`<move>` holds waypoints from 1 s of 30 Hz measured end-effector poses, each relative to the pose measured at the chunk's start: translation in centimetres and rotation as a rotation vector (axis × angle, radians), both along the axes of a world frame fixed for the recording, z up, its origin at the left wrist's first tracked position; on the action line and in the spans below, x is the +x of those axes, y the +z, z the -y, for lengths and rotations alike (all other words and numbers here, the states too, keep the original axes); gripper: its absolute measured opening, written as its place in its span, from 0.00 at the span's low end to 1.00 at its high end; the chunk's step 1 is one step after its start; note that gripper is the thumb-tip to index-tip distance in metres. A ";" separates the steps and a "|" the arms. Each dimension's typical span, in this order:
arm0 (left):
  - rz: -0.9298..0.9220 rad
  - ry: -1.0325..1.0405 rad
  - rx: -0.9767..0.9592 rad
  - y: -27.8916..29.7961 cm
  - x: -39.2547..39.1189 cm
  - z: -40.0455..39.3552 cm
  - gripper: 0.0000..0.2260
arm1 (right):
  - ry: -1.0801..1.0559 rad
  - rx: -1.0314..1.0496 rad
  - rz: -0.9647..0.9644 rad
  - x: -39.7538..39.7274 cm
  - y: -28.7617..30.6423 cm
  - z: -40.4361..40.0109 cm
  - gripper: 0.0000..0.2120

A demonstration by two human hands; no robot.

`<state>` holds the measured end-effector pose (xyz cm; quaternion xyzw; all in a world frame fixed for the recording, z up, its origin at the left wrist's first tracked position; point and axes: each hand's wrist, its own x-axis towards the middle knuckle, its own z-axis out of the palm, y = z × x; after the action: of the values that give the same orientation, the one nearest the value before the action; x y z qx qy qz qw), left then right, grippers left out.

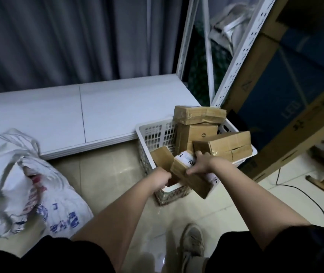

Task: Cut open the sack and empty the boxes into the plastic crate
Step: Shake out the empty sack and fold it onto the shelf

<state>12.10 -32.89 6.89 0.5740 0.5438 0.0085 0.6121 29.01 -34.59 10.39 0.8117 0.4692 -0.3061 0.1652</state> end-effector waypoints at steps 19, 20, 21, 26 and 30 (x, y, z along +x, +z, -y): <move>-0.260 0.633 0.352 -5.8 -19.1 -6.8 0.09 | 0.227 0.667 0.085 -13.6 -6.8 -6.6 0.24; -0.326 0.689 0.364 -6.0 -21.2 -7.1 0.11 | 0.256 0.663 0.066 -15.1 -7.0 -7.0 0.24; -0.398 0.737 0.378 -6.2 -23.3 -7.2 0.13 | 0.280 0.654 0.044 -16.7 -7.2 -7.5 0.24; -0.706 0.945 0.578 -5.9 -31.6 -6.1 0.11 | 0.330 0.592 -0.095 -24.0 -8.8 -9.2 0.23; -0.886 1.026 0.855 -5.1 -35.1 -5.7 0.07 | 0.378 0.532 -0.134 -27.9 -9.7 -9.7 0.20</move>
<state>-23.03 -27.14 1.80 0.3871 0.8821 0.2680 -0.0143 1.15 -24.87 0.69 0.7028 0.6850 -0.1895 -0.0299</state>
